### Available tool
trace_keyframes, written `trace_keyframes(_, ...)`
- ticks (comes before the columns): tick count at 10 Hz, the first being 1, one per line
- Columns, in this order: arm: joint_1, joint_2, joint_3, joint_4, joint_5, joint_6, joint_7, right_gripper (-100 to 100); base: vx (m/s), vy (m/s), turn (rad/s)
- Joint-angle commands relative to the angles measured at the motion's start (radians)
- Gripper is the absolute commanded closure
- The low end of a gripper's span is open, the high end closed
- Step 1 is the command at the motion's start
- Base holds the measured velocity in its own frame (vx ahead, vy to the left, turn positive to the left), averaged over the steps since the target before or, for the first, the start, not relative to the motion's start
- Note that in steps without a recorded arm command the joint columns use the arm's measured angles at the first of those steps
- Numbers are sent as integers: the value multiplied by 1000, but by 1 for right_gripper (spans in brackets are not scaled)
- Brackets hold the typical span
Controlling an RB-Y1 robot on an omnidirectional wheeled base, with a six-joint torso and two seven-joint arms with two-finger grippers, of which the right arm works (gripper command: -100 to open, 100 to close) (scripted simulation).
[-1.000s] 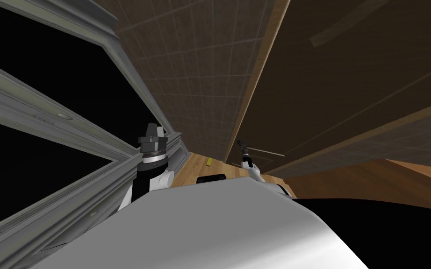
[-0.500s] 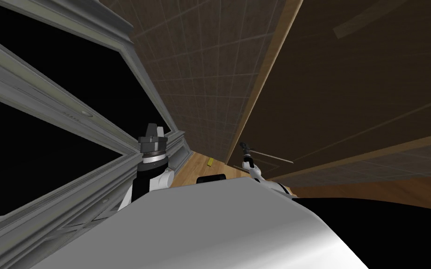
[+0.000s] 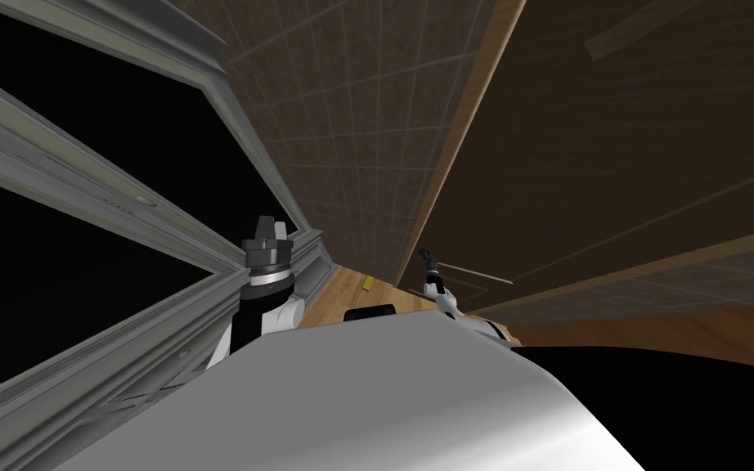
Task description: Pull the door open
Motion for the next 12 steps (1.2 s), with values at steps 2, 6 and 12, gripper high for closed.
trace_keyframes(2,4,-7,15,-2,7,-3,-16,100,-80,-15,50)
trace_keyframes(6,13,-25,54,-6,24,-12,-58,100,-217,-29,110)
trace_keyframes(12,29,-44,107,-9,48,-22,-113,100,-196,-27,101)
